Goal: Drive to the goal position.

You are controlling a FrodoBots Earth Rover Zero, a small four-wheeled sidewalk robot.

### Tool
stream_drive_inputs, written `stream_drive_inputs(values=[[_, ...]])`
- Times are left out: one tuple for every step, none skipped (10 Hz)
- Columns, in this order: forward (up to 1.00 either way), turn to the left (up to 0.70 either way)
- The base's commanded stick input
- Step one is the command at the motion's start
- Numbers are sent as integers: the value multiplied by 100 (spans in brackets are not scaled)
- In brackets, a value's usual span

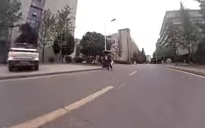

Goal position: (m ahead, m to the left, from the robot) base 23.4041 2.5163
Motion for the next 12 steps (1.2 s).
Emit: stream_drive_inputs(values=[[70,0],[70,0],[70,0],[70,0],[70,0],[70,0],[70,0],[70,0],[70,0],[70,0],[70,0],[70,0]])
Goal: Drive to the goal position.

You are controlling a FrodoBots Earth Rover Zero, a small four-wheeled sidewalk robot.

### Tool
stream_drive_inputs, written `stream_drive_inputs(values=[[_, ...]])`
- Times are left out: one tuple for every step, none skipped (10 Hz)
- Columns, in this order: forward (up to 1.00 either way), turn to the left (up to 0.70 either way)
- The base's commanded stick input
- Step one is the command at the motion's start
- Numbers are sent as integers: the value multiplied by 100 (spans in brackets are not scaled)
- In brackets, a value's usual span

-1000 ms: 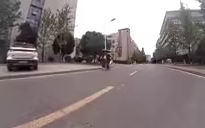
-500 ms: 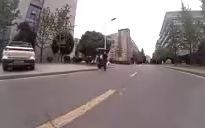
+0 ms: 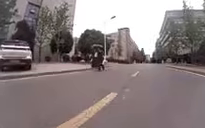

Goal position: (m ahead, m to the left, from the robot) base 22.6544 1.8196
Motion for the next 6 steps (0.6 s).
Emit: stream_drive_inputs(values=[[70,0],[70,0],[70,0],[70,0],[70,0],[70,0]])
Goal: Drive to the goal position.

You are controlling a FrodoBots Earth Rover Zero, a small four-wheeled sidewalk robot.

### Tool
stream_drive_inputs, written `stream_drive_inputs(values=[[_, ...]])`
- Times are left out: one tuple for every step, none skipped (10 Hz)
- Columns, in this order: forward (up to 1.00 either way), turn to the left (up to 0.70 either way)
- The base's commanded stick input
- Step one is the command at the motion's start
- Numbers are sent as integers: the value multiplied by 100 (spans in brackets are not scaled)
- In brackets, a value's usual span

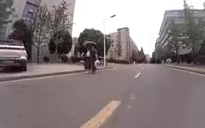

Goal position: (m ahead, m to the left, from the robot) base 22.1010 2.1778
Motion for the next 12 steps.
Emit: stream_drive_inputs(values=[[70,0],[70,0],[70,0],[70,0],[70,0],[70,0],[70,0],[70,0],[70,0],[70,0],[70,0],[70,0]])
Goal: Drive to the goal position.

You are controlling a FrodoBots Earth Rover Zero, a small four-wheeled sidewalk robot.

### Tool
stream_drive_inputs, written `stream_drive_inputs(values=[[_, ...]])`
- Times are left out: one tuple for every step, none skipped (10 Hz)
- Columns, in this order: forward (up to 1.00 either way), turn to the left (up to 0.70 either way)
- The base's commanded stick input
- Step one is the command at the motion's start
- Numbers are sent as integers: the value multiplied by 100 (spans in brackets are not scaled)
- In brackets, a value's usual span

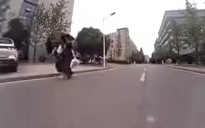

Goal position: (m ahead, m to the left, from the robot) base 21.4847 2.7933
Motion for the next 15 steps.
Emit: stream_drive_inputs(values=[[70,0],[70,0],[70,0],[70,0],[70,0],[70,0],[70,0],[70,0],[70,0],[70,0],[70,0],[70,0],[70,0],[70,0],[70,0]])
